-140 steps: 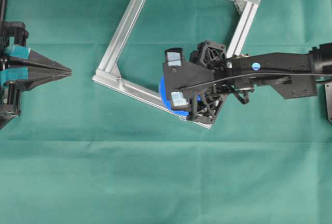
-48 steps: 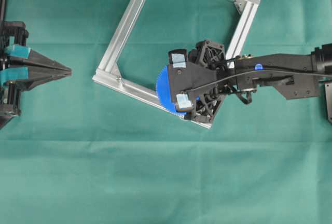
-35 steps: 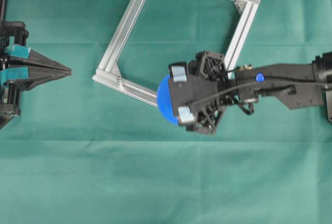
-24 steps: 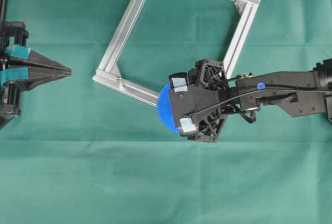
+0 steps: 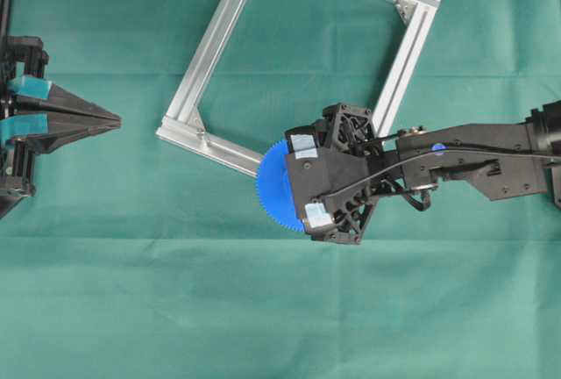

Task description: Find the location of the shaft and insert the gear.

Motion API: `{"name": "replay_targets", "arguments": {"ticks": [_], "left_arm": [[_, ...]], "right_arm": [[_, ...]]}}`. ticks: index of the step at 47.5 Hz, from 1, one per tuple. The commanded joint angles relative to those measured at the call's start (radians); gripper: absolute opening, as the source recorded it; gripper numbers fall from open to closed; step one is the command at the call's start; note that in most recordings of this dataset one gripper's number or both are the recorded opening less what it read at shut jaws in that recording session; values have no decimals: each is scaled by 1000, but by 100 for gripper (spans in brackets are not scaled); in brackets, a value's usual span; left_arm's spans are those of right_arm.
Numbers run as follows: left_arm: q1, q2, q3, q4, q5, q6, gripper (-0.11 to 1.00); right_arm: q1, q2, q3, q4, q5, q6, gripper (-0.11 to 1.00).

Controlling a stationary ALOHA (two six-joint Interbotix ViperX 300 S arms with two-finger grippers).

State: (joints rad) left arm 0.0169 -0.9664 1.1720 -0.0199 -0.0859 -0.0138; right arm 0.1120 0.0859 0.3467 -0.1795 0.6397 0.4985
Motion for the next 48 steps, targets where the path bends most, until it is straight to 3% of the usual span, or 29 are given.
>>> {"name": "replay_targets", "arguments": {"ticks": [1, 48], "left_arm": [[2, 6, -28, -2, -6, 0, 1], [2, 8, -28, -2, -8, -2, 1]], "right_arm": [[2, -5, -21, -5, -11, 0, 69], [-2, -35, 34, -11, 46, 3, 69]]}}
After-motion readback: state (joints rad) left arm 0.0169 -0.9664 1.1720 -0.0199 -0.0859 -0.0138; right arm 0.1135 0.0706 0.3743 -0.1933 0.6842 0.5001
